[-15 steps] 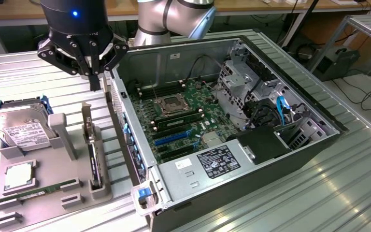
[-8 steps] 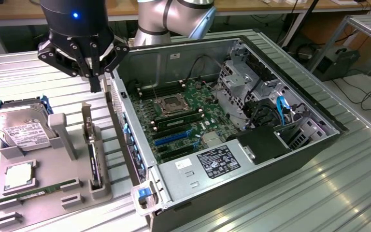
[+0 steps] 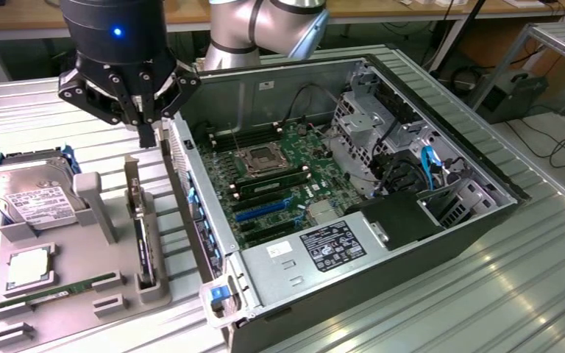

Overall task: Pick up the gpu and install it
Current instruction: 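Reach for the gpu, then pick up the gpu and move the gpu toward the slot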

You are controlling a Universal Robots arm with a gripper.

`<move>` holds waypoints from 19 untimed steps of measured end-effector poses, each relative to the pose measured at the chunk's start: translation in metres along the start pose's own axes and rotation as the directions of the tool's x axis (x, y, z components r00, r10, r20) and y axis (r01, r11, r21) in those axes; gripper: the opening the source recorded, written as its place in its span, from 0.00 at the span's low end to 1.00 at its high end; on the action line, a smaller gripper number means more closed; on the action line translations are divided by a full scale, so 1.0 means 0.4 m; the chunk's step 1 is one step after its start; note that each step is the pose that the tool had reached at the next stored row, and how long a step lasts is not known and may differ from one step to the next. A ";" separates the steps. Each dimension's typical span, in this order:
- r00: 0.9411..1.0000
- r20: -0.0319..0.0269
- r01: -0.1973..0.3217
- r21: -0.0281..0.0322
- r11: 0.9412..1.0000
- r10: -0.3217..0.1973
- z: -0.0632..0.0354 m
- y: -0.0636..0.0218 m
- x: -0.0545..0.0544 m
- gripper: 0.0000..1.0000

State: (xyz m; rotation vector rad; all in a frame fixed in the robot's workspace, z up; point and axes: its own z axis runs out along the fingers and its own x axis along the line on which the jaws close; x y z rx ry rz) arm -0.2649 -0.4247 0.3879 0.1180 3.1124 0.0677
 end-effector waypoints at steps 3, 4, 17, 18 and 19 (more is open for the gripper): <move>1.000 0.000 0.000 0.000 1.000 0.000 0.000 -0.049 -0.004 0.11; 1.000 0.000 0.000 0.000 1.000 0.000 0.001 -0.065 -0.005 0.11; 1.000 0.000 0.000 0.000 1.000 0.000 0.000 -0.120 -0.009 0.11; 1.000 0.000 0.000 0.000 1.000 0.000 0.000 -0.120 -0.009 0.11; 1.000 0.000 0.000 0.000 1.000 0.000 0.000 -0.120 -0.009 0.11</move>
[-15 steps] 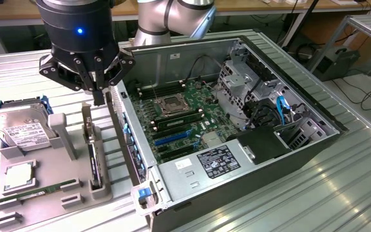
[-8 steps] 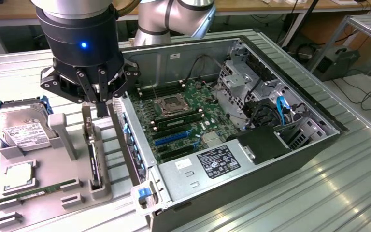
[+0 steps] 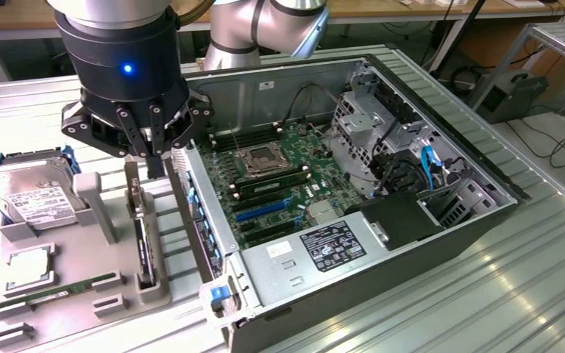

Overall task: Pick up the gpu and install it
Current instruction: 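Pick up the gpu and move the gpu toward the slot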

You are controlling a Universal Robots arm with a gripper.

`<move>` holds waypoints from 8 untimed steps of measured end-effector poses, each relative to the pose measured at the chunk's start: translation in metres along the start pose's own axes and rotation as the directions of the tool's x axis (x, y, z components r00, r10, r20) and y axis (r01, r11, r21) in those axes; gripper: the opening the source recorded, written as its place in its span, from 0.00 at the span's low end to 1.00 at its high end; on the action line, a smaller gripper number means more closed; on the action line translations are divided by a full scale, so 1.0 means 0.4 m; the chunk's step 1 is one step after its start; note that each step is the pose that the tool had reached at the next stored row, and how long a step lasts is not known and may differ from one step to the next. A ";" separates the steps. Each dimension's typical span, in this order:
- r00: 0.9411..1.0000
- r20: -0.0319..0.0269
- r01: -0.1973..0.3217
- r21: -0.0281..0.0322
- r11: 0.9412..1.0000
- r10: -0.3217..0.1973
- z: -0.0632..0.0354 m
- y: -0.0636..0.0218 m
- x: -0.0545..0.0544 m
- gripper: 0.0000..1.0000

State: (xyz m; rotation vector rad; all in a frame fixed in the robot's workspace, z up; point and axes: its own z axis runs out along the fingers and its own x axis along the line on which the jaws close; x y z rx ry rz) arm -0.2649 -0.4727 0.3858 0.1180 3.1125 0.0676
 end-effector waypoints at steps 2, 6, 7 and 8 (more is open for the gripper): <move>1.000 0.000 0.000 0.000 1.000 0.000 0.000 0.000 0.000 0.11; 1.000 0.000 0.000 0.000 1.000 0.000 0.000 0.000 0.000 0.24; 1.000 0.000 0.000 0.000 1.000 0.000 0.000 0.000 0.000 0.30; 1.000 0.000 0.000 0.000 1.000 0.000 0.000 0.000 0.000 0.36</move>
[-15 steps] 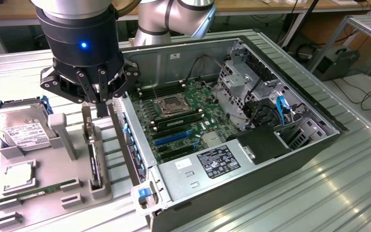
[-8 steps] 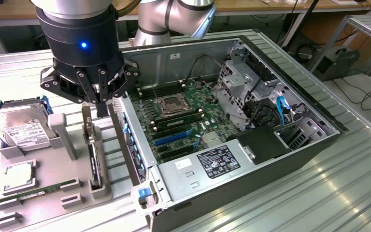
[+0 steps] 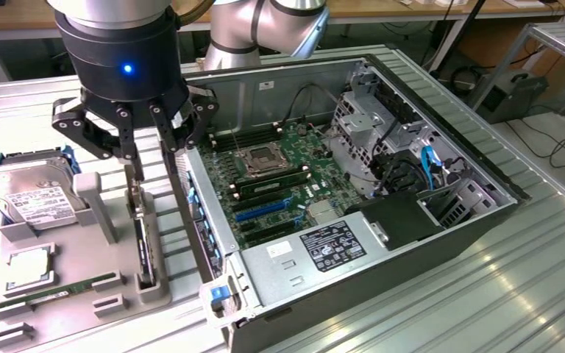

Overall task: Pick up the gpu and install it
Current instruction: 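Pick up the gpu and move the gpu toward the slot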

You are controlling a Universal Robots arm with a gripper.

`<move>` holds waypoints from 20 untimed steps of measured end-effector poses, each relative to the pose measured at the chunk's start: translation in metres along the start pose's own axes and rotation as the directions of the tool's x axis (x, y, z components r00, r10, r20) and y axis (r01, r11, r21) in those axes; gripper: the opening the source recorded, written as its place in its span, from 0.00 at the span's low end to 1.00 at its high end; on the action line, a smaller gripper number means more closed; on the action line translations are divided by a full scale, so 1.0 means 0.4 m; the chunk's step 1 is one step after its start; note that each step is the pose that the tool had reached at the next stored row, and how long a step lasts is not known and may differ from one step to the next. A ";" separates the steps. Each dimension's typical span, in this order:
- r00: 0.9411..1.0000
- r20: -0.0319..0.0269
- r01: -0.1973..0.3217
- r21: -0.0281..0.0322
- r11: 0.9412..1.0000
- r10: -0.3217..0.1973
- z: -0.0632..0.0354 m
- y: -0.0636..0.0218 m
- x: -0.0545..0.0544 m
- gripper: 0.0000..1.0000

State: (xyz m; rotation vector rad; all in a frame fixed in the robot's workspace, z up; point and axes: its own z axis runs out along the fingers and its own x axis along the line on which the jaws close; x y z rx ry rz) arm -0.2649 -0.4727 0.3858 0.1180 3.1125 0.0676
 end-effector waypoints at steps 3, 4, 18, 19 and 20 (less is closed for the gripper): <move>1.000 0.000 0.000 0.000 1.000 0.000 0.000 0.000 0.000 0.42; 1.000 0.000 0.000 0.000 1.000 0.000 0.000 0.000 0.000 0.42; 1.000 0.000 0.000 -0.001 1.000 0.000 0.020 -0.002 0.013 0.42; 1.000 0.000 0.000 -0.001 1.000 0.000 0.021 -0.002 0.014 0.42; 1.000 0.000 0.000 -0.001 1.000 0.000 0.021 -0.002 0.014 0.42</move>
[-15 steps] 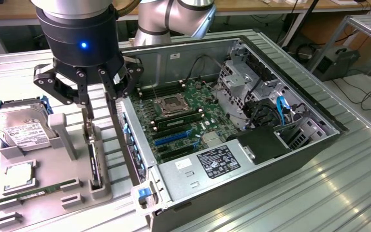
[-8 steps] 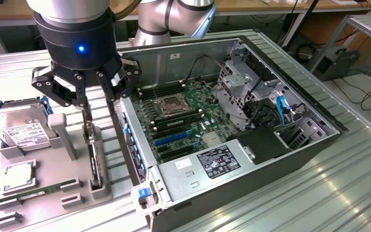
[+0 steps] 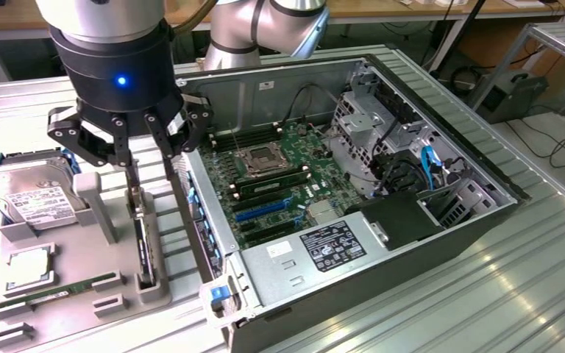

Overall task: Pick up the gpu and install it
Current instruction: 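Pick up the gpu and move the gpu toward the slot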

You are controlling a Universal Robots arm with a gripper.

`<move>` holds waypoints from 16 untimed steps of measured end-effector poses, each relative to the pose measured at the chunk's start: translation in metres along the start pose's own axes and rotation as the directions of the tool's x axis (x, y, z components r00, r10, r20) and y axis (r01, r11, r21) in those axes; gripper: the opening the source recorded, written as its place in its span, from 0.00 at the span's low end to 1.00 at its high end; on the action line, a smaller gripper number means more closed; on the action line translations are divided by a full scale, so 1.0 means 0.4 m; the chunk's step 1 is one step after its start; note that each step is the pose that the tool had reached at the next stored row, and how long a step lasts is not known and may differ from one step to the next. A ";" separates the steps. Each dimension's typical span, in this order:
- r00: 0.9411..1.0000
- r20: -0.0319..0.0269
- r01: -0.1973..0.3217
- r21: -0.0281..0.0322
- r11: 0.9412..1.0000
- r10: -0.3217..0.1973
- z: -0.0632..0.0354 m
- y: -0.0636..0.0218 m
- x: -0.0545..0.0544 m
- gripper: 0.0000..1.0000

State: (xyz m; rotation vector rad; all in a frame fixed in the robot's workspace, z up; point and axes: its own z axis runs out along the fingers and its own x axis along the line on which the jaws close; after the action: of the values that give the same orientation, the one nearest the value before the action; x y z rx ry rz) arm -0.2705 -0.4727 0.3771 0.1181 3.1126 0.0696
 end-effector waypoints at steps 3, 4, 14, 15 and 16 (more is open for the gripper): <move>1.000 0.000 0.000 0.000 1.000 0.000 0.002 0.000 0.002 0.42; 1.000 0.000 0.000 0.000 1.000 0.000 0.003 0.000 0.002 0.42; 1.000 0.000 0.000 0.000 1.000 0.000 0.010 -0.001 0.009 0.42; 1.000 0.000 0.000 0.000 1.000 0.000 0.010 -0.001 0.010 0.42; 1.000 0.000 0.000 0.000 1.000 0.000 0.011 -0.001 0.011 0.42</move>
State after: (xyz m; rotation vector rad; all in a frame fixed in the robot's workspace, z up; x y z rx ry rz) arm -0.2747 -0.4727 0.3727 0.1181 3.1125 0.0696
